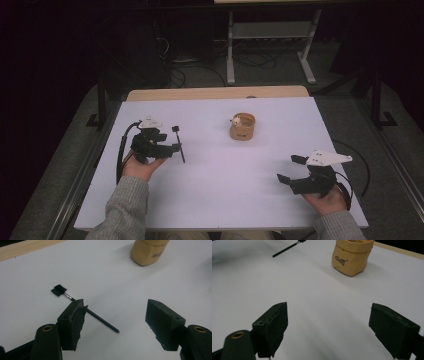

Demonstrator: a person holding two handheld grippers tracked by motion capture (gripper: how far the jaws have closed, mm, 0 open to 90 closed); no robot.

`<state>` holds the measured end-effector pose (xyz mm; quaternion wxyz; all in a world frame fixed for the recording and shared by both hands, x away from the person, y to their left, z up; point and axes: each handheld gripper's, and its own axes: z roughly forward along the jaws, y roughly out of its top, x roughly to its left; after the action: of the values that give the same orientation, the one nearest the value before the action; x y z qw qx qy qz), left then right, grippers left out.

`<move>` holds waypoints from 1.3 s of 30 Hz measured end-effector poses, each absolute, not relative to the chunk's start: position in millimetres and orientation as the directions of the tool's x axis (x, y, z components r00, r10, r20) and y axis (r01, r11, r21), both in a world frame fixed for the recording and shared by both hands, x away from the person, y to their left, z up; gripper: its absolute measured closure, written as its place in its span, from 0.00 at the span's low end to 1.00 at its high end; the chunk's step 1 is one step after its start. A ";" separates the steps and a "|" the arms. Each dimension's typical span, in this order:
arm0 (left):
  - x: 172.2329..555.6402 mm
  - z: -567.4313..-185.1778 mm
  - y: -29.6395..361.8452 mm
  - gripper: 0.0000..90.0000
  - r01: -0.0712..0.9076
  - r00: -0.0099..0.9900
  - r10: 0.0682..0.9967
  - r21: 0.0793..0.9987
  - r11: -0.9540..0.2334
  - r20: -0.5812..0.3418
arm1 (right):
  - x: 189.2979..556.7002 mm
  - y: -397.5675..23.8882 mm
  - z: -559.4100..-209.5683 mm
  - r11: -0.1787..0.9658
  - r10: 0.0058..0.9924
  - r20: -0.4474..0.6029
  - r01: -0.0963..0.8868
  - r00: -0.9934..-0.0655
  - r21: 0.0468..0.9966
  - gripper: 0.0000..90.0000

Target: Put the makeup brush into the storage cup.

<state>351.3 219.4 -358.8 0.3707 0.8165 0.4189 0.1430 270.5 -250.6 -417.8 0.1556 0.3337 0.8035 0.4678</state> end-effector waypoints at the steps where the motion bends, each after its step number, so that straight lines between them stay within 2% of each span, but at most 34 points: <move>1: 351.3 -358.8 219.4 0.35 0.578 0.608 0.790 0.725 -0.374 -0.077 | 271.1 -250.2 -418.2 0.340 0.680 0.062 0.390 -0.730 0.856 0.16; 9: 385.2 -366.1 208.1 0.37 0.672 0.540 0.834 0.655 -0.346 -0.113 | 272.2 -249.4 -418.4 0.341 0.675 0.064 0.388 -0.735 0.856 0.16; 18: 406.0 -375.5 199.4 0.42 0.728 0.490 0.862 0.606 -0.322 -0.130 | 271.9 -249.2 -418.7 0.344 0.672 0.068 0.392 -0.738 0.853 0.16; 20: 413.0 -381.8 195.9 0.43 0.744 0.481 0.871 0.572 -0.345 -0.100 | 271.9 -249.1 -418.6 0.342 0.672 0.069 0.392 -0.738 0.854 0.16; 28: 426.2 -403.1 189.1 0.47 0.801 0.434 0.895 0.499 -0.331 -0.103 | 271.7 -250.5 -418.8 0.340 0.670 0.074 0.394 -0.739 0.854 0.16; 39: 434.1 -416.7 183.8 0.57 0.838 0.373 0.923 0.461 -0.293 -0.091 | 271.6 -251.2 -419.2 0.337 0.667 0.079 0.395 -0.740 0.854 0.16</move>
<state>434.1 183.8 -416.7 0.2224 0.7981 0.5516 0.0964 271.6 -251.2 -419.2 0.1443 0.3301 0.8049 0.4716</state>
